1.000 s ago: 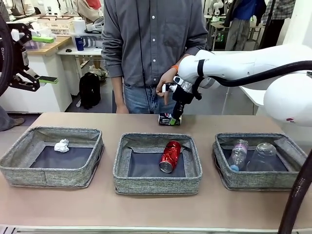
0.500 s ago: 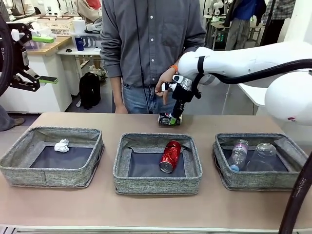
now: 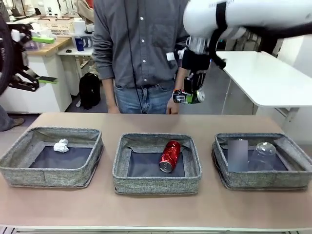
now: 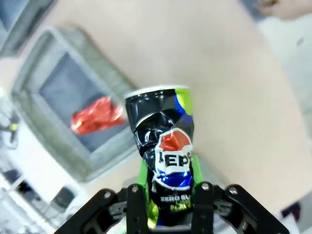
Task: Sort the waste into the appropriate baskets.
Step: Pick up the waste item pointed out by the person, then place the picked waste into the Fabric basket indicated by the person.
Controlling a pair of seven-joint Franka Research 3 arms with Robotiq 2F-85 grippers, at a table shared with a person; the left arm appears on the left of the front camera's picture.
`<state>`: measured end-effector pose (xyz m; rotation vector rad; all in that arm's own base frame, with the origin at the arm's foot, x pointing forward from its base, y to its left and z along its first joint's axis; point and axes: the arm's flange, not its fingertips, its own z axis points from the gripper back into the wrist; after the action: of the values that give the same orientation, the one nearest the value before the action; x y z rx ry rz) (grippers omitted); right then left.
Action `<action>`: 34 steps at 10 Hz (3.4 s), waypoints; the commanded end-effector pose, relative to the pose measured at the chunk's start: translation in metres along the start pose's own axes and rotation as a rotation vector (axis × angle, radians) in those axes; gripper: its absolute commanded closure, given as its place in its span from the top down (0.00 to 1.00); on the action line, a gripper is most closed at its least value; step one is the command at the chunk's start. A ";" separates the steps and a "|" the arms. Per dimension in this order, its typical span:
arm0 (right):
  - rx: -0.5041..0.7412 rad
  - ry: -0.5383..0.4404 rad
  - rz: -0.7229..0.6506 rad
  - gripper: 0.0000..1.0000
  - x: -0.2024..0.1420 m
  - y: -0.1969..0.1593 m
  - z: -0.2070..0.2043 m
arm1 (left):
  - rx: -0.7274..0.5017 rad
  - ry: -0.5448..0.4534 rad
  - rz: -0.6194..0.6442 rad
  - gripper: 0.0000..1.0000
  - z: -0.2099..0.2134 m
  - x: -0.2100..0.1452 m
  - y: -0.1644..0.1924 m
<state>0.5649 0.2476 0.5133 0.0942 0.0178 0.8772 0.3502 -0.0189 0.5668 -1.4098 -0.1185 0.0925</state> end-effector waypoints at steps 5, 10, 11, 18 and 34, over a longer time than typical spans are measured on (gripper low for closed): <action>-0.079 -0.054 -0.091 0.00 -0.034 0.077 0.022 | -0.017 -0.009 0.005 1.00 -0.001 -0.002 -0.002; -0.112 -0.173 -0.460 0.36 0.021 0.205 0.076 | -0.017 -0.009 0.005 1.00 -0.001 -0.002 -0.002; -0.102 -0.185 -0.570 0.36 0.035 0.232 0.097 | -0.017 -0.009 0.005 1.00 -0.001 -0.002 -0.002; -0.400 -0.213 -0.857 0.36 0.040 0.281 0.216 | -0.017 -0.009 0.005 1.00 -0.001 -0.002 -0.002; -0.371 -0.193 -0.815 0.36 0.016 0.270 0.195 | -0.017 -0.009 0.005 1.00 -0.001 -0.002 -0.002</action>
<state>0.3806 0.4209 0.7325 -0.1844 -0.2723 0.0371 0.3503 -0.0190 0.5664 -1.4092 -0.1176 0.0935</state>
